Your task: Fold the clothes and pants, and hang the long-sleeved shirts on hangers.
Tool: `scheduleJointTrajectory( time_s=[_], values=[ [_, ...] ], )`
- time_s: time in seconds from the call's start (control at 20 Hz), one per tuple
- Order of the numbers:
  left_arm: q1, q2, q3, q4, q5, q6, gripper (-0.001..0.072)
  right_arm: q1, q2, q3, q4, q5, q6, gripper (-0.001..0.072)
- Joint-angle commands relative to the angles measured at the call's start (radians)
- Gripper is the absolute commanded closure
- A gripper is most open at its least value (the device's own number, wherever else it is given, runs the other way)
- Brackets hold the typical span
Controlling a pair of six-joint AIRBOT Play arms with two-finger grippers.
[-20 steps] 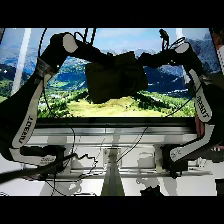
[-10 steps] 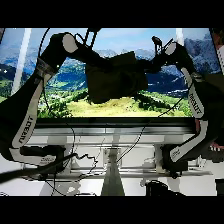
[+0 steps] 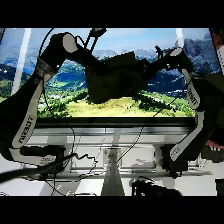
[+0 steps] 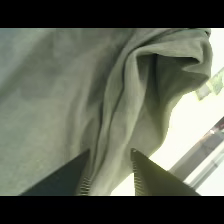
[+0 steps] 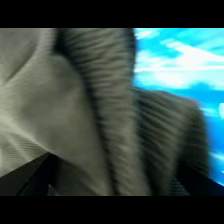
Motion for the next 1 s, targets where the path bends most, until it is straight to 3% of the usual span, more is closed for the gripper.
scheduleJointTrajectory(
  time_s=[0.0,0.1,0.4,0.7,0.8,0.95],
  values=[
    [0.001,-0.001,0.0,0.006,-0.029,0.0,0.0646,0.072,-0.033,0.002,0.134,-0.042,-0.127,0.0082],
    [0.001,0.0,0.0,0.067,-0.03,-0.016,0.069,0.108,-0.02,0.001,0.134,-0.092,-0.143,0.0686],
    [0.001,0.103,0.001,0.257,-0.03,-0.091,0.069,0.016,0.179,0.001,0.132,-0.174,-0.159,0.0681],
    [0.0,0.336,0.001,0.258,-0.006,-0.144,0.069,-0.274,0.551,0.001,0.124,-0.16,-0.067,0.0681],
    [0.001,0.399,0.001,0.287,-0.003,-0.143,0.069,-0.395,0.676,0.001,0.042,-0.16,-0.005,0.0681],
    [0.004,0.483,0.001,0.542,-0.004,-0.143,0.069,-0.585,0.846,0.001,-0.258,-0.129,0.198,0.0681]
  ],
)
